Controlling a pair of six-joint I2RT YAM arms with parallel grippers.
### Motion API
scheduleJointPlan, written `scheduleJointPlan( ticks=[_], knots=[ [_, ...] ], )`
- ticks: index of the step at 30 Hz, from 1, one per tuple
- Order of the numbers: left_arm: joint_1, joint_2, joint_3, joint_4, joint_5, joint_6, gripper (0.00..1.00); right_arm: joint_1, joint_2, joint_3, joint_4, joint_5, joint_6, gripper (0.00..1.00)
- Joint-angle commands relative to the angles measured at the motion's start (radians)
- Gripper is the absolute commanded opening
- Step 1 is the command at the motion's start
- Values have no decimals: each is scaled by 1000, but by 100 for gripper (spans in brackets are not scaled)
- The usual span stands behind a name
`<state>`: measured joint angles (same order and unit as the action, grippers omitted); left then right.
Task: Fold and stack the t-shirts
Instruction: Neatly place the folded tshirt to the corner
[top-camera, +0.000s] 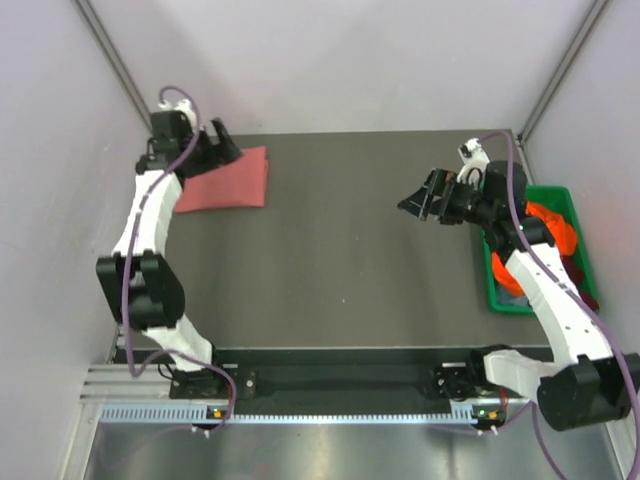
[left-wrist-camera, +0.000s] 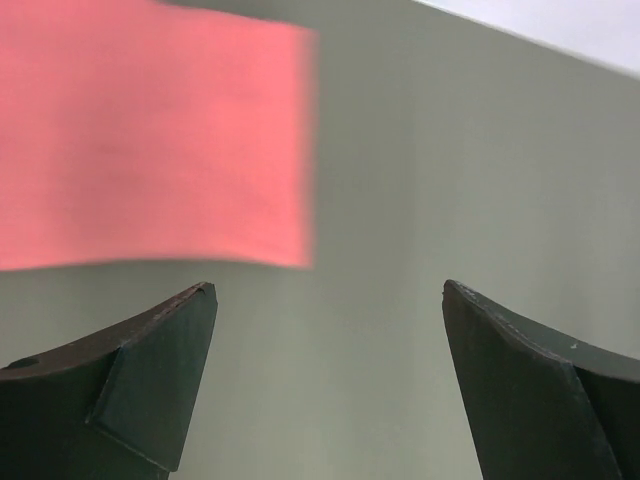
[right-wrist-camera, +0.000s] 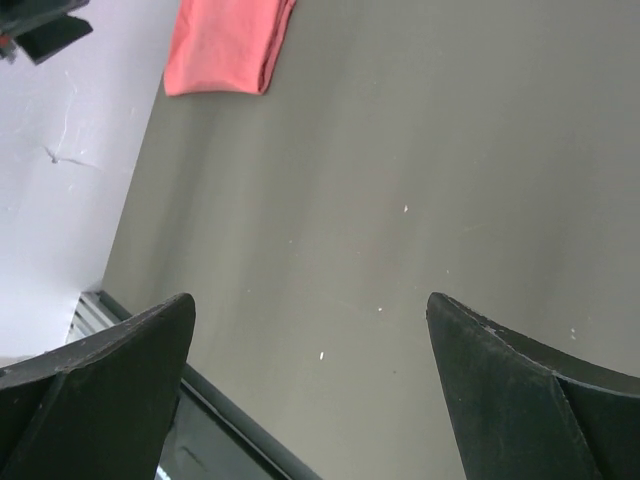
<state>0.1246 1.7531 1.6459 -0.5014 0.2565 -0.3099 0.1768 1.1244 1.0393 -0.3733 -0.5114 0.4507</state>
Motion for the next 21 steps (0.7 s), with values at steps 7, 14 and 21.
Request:
scheduleJointPlan(
  ticks=[7,14,21],
  knots=[
    [-391,-369,-234,96,277,-63,99,10,-141,100,-88,76,-7,100],
    [-508,-596,-396,224,274,-142,99,10,-213,84,-69,91,40,100],
    [-508,-661,-413,205,237,-115,99,10,-247,79,-64,119,28,100]
  ],
)
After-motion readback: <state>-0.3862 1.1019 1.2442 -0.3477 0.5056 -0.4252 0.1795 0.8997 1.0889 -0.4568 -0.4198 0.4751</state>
